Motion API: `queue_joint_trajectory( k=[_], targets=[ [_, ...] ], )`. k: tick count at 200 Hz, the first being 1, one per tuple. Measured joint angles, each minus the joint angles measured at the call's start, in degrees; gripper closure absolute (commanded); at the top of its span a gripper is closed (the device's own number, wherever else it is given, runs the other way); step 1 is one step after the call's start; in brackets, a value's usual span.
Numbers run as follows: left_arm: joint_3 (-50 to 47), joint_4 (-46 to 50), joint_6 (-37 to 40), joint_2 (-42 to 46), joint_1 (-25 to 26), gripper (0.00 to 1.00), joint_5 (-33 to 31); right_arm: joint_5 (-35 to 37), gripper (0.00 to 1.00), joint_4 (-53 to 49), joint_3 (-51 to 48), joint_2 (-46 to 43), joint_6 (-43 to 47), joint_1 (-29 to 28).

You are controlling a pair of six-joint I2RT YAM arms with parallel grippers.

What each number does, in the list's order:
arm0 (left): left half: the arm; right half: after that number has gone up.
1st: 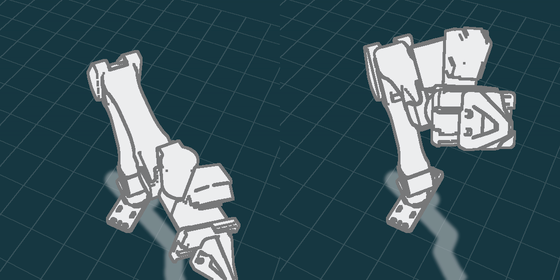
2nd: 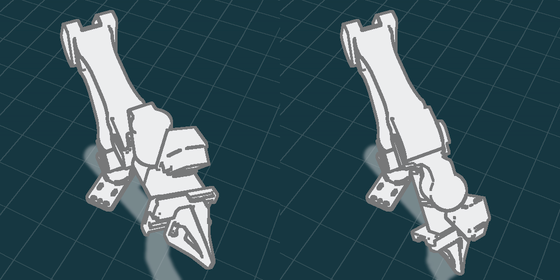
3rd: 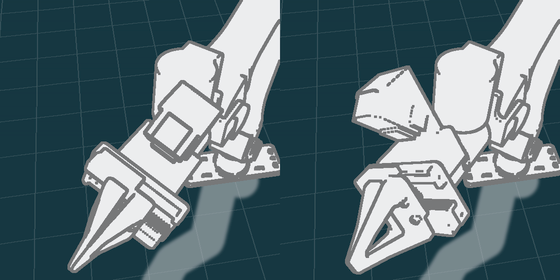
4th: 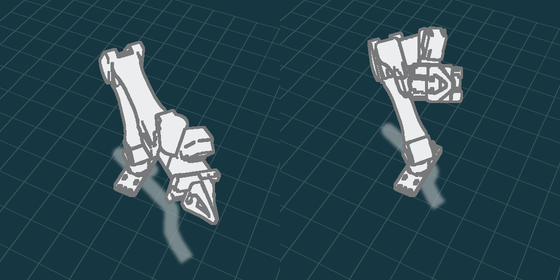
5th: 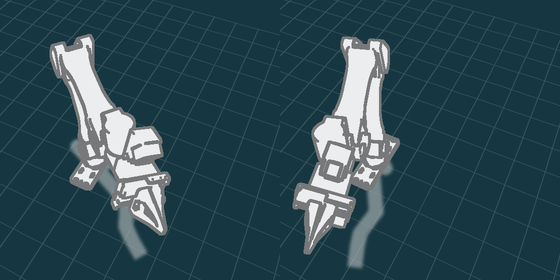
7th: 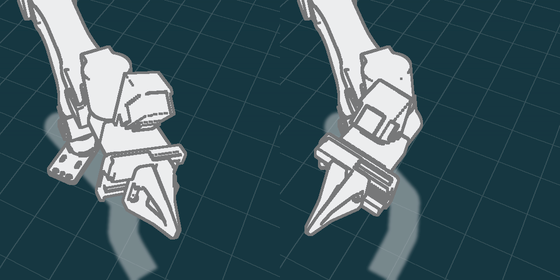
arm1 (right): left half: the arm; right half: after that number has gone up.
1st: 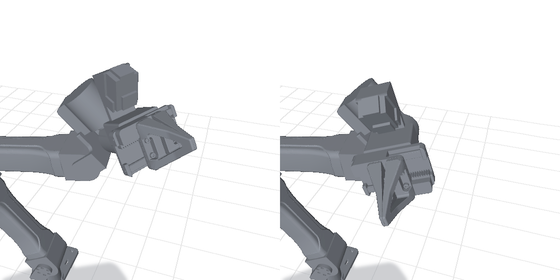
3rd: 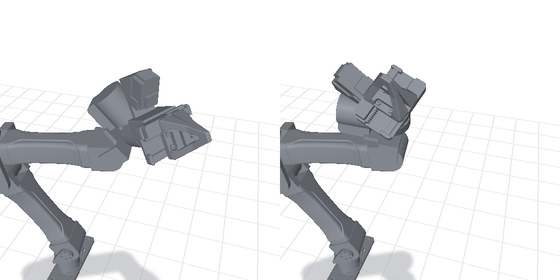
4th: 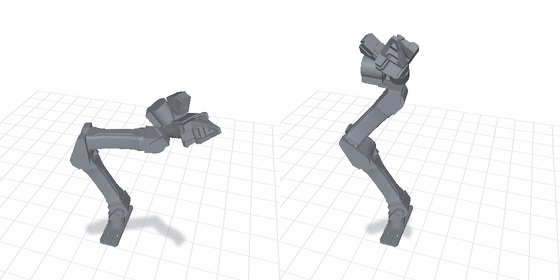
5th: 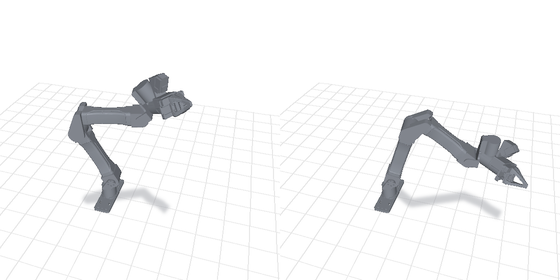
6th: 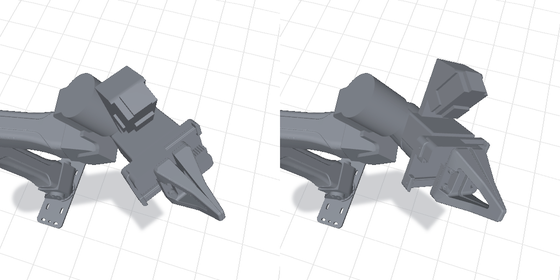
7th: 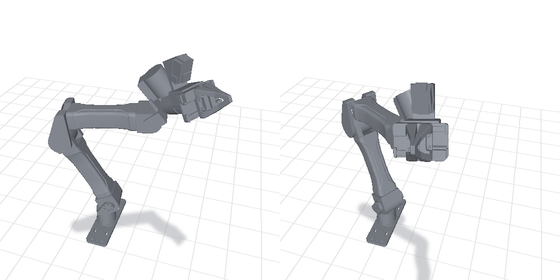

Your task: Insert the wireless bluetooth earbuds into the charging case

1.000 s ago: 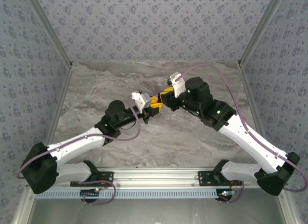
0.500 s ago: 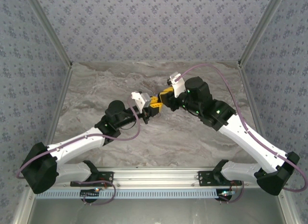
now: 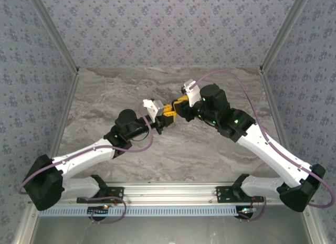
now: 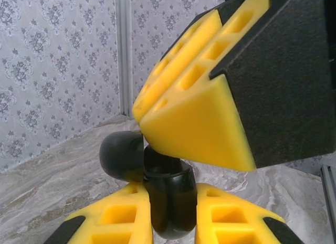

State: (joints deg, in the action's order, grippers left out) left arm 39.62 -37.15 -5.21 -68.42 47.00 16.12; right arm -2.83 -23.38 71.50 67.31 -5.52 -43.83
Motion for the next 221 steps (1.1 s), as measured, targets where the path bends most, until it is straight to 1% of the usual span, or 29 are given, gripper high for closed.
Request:
queue_joint_trajectory(
  k=[36,65,100,113,128,156,221],
  targets=[
    [0.00,-0.37,-0.04,-0.09,0.00,1.00,-0.31,-1.20,0.66,-0.20,0.00,0.35,-0.44,0.83],
    [0.00,-0.83,-0.04,-0.37,0.00,1.00,-0.28,-3.65,0.52,-0.83,0.39,0.35,-1.70,2.49],
    [0.00,-1.97,-0.07,-0.37,0.00,1.00,-0.31,-10.27,0.34,-0.09,0.87,-0.85,-5.11,6.80],
    [0.00,-2.19,-0.04,-0.44,0.00,1.00,-0.31,-12.76,0.30,0.52,0.85,-2.10,-6.32,8.61],
    [0.00,-2.60,-0.04,-0.72,0.00,1.00,-0.39,-14.86,0.29,1.22,0.76,-3.82,-7.37,10.54],
    [0.00,-3.04,-0.07,-1.07,0.00,1.00,-0.46,-16.74,0.29,1.31,0.57,-5.40,-8.07,12.92],
    [0.00,-3.41,-0.07,-1.07,0.00,1.00,-0.46,-18.51,0.31,0.44,-1.75,-1.53,-9.11,13.44]
  ],
)
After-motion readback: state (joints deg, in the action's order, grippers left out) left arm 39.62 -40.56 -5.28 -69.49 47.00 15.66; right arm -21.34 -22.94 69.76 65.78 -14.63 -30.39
